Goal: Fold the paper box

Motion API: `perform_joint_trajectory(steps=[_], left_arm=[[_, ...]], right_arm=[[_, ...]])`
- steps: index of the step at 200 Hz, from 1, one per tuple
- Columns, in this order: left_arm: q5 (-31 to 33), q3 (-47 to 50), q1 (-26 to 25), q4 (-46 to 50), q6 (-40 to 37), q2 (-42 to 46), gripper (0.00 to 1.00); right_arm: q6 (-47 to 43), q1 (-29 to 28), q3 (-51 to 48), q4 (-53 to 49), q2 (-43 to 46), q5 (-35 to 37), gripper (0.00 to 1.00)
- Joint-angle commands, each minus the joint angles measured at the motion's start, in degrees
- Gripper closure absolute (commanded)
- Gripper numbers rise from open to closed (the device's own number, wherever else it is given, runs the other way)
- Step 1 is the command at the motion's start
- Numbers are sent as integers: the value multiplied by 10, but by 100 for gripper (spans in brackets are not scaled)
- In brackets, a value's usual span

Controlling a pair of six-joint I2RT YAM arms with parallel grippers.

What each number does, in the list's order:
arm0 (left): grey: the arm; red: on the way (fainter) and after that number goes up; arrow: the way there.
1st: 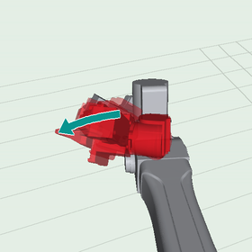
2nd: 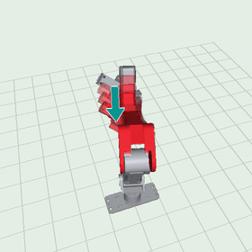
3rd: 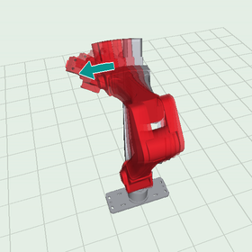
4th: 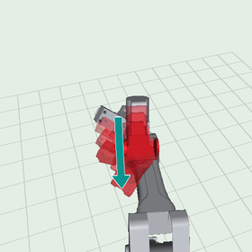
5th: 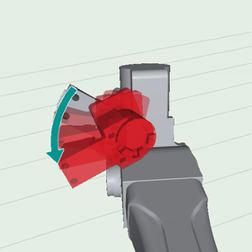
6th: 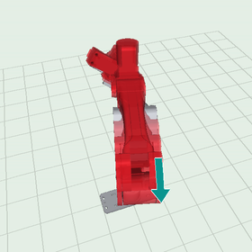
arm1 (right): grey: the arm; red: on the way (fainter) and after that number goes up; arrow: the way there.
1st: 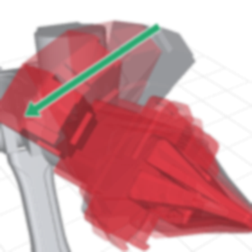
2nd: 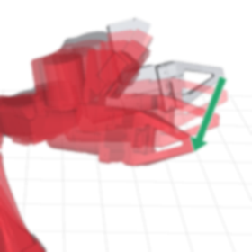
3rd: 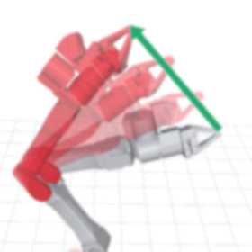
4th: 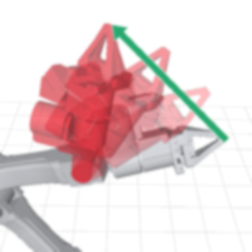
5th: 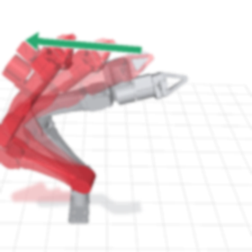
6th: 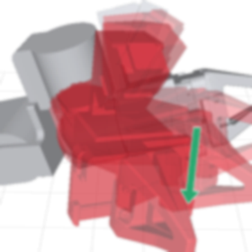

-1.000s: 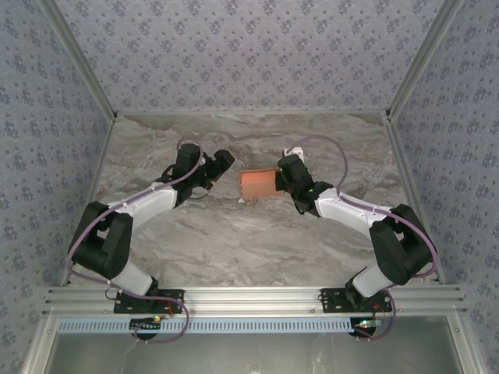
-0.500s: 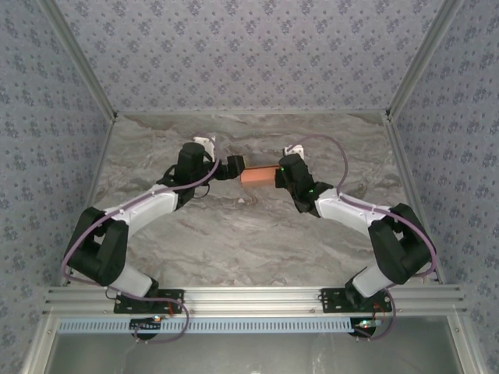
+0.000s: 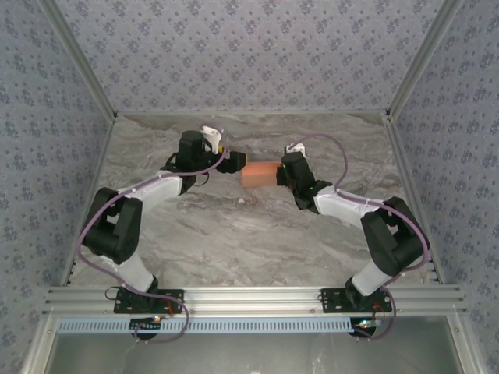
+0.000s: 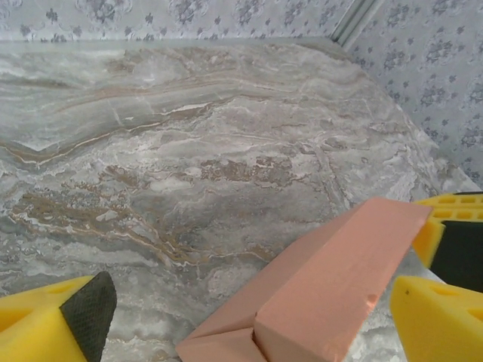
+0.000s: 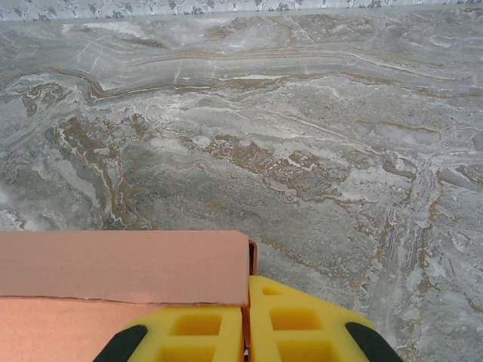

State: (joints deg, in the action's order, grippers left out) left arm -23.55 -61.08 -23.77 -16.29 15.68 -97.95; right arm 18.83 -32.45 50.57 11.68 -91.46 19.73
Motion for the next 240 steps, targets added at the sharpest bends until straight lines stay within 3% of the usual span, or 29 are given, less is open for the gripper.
perform_joint_trajectory(steps=[1, 37, 92, 140, 203, 240], left_arm=[[16, -64, 7, 36, 29, -26, 7], [32, -79, 3, 52, 88, -64, 10], [26, -84, -17, 78, 72, -82, 13], [31, -45, -32, 85, 25, -66, 16], [79, -23, -85, 122, -126, -54, 18], [111, -20, -94, 126, -142, -53, 18]], right_arm=[[-7, 6, 3, -8, -18, -12, 90], [-12, 10, 1, -3, -19, -13, 90], [-14, 11, 2, -5, -21, -11, 90], [-7, 10, 3, -10, -26, -4, 89], [-8, 11, 4, -8, -36, -5, 86], [-45, 13, -3, -7, -22, -37, 73]])
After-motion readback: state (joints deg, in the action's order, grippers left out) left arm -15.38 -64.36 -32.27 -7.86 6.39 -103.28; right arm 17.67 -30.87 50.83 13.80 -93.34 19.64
